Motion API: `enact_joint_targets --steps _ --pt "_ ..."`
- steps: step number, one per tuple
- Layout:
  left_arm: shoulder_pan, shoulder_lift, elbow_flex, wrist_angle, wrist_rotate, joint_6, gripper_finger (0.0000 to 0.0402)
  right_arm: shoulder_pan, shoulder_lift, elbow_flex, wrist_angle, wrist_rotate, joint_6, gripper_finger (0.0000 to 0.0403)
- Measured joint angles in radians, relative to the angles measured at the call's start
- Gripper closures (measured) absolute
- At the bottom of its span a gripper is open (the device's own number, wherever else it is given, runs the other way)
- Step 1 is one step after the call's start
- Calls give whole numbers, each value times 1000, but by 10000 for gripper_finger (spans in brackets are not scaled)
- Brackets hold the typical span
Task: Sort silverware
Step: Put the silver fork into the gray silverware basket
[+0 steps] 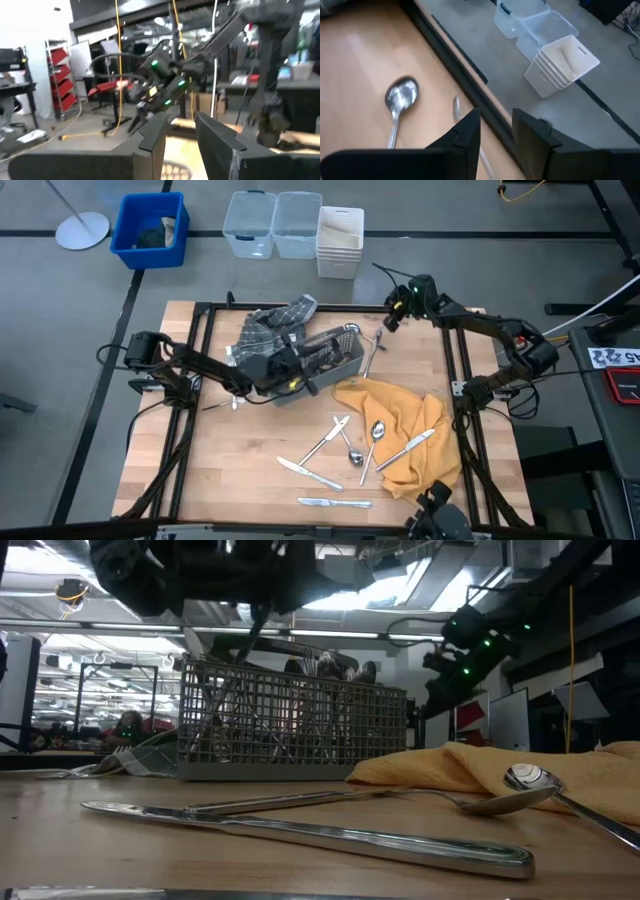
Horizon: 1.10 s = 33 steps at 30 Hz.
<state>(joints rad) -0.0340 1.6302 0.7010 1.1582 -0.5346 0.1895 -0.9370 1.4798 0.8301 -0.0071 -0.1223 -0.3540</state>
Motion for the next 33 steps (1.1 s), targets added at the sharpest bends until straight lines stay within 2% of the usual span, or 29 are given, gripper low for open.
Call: enact_joint_targets --steps 8,14,20,25,33 --pt "-64 -2 0 24 0 3 306 -1 159 239 -280 -1 -73 288" --pt "-111 -5 0 31 0 77 306 -12 281 333 -464 -1 -104 288" --pt "-134 -5 1 36 0 106 306 -42 351 350 -493 -13 -104 288" --pt "-138 -6 1 36 0 106 306 -63 372 350 -505 -54 -105 288" --pt "-137 -6 1 34 -1 106 306 -65 414 350 -491 -55 -106 288"
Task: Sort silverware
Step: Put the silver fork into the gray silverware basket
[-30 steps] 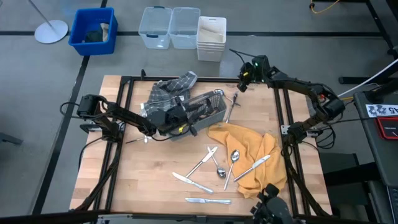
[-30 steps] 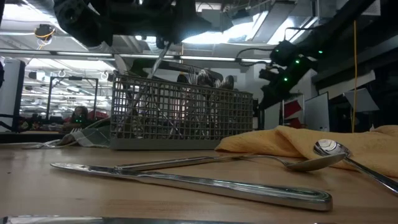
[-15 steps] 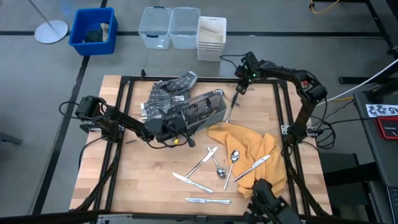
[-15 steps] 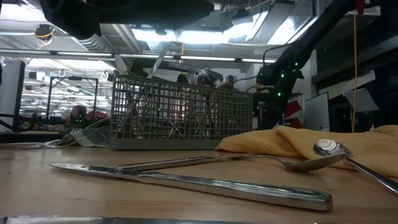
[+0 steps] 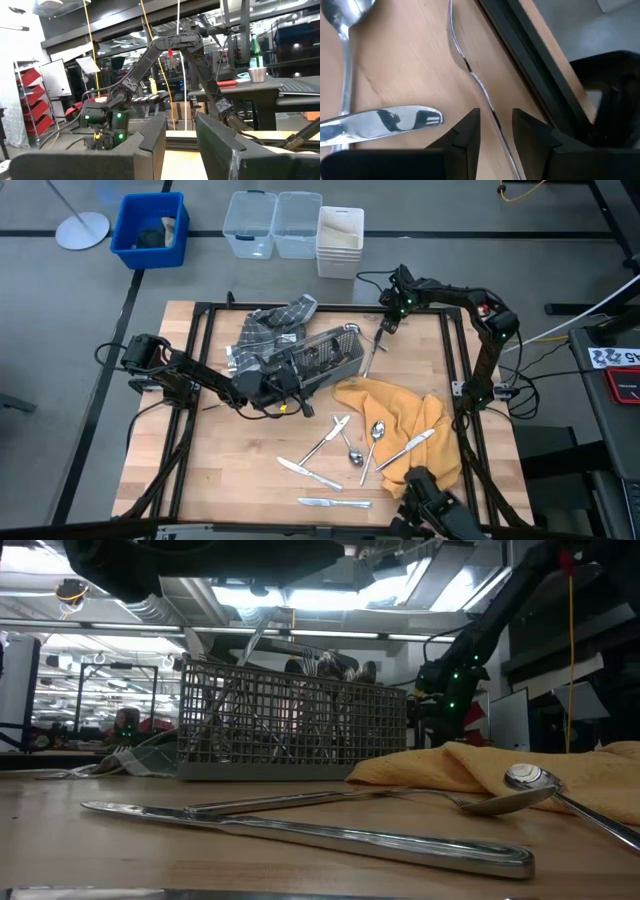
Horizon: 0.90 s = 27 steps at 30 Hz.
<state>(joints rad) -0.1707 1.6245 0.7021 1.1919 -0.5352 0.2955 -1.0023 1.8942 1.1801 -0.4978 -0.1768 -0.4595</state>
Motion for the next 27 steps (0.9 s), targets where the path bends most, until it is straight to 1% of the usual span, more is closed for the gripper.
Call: enact_joint_targets --steps 4,10,13,18,19,20,24,27 --pt "0 -1 0 -2 -1 -8 306 0 27 0 39 0 0 288" --pt "0 -1 0 -3 -2 -7 306 1 39 3 43 -3 8 291" --pt "0 -1 0 -3 -11 -8 306 1 39 3 39 -3 12 311" --pt "0 -1 1 -3 -43 -7 306 1 39 3 30 -7 10 381" --pt "0 -1 1 -3 -47 -7 306 1 38 3 25 -10 8 389" --pt "0 -1 1 -3 -53 -7 306 2 38 3 21 -10 5 393" --pt "-1 -1 1 -2 -77 1 306 2 33 3 15 -9 7 383" --pt "-1 -1 1 -1 -82 0 306 2 16 0 -14 2 7 393"
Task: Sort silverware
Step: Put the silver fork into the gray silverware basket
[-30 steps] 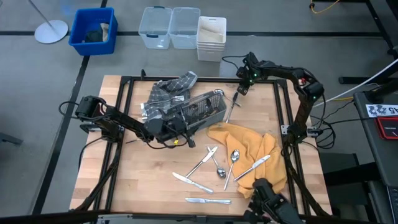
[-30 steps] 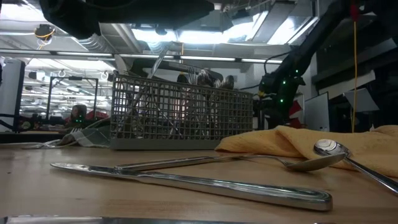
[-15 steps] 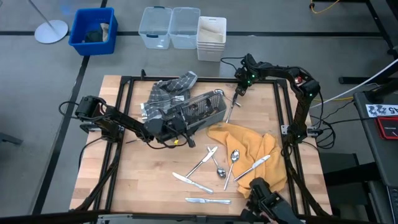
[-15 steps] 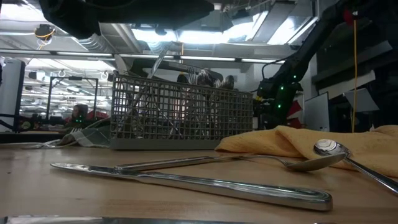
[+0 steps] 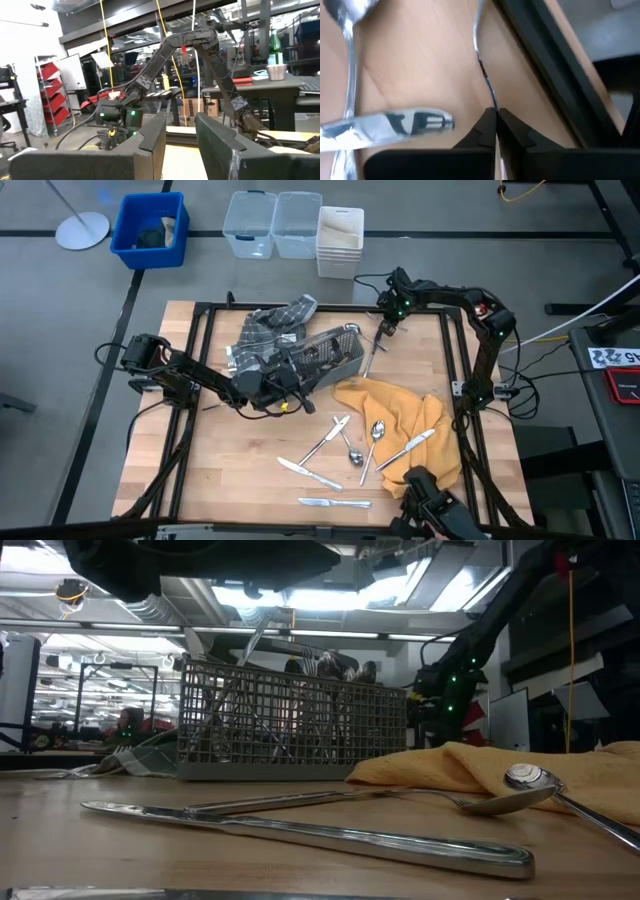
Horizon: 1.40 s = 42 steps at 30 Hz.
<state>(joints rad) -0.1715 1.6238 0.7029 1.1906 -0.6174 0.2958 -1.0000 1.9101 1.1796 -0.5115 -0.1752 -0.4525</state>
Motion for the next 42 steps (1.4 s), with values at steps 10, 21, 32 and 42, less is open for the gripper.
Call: enact_joint_targets --steps 10,21,32,42 --pt "-10 -42 0 -4 -95 33 306 -3 -111 0 -77 23 21 399" --pt "-112 -221 0 -153 -367 133 306 -2 -331 0 -152 -19 102 401" --pt "-256 -466 0 -653 -651 -119 306 118 -615 1 -163 -286 226 401" --pt "-316 -619 0 -1065 -650 -436 306 483 -712 1 188 -271 377 402"
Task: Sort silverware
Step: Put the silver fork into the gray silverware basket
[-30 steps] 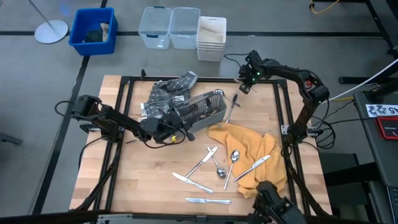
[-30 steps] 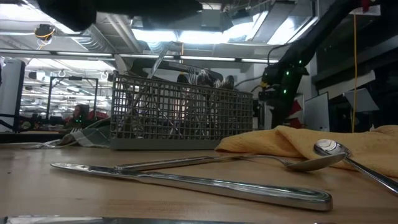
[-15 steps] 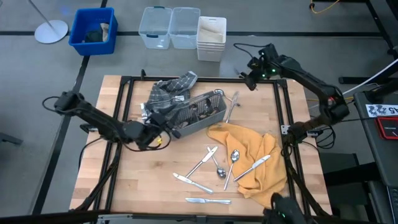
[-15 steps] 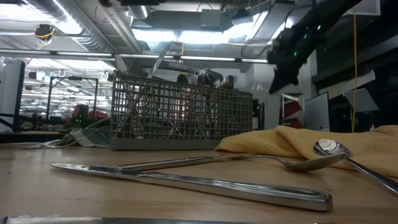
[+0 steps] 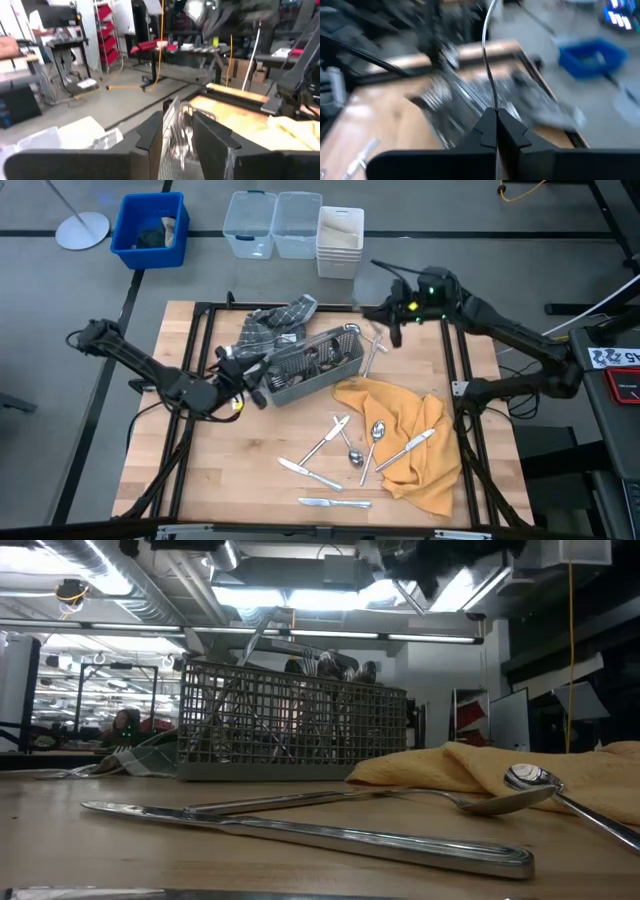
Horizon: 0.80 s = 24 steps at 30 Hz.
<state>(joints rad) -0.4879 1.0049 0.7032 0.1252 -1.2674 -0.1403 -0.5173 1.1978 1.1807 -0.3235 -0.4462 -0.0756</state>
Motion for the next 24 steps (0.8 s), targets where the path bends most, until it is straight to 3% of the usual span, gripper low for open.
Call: enact_joint_targets --steps 7,11,18,24 --pt "-10 -37 0 -255 82 -274 306 257 25 -152 459 162 -12 402" --pt "-10 -37 0 -321 134 -331 306 333 67 -309 816 260 -15 402" --pt "-10 -36 -1 -357 170 -368 306 353 282 -482 1404 386 49 402" --pt "-10 -36 -1 -356 172 -368 306 355 520 -439 1645 390 105 402"
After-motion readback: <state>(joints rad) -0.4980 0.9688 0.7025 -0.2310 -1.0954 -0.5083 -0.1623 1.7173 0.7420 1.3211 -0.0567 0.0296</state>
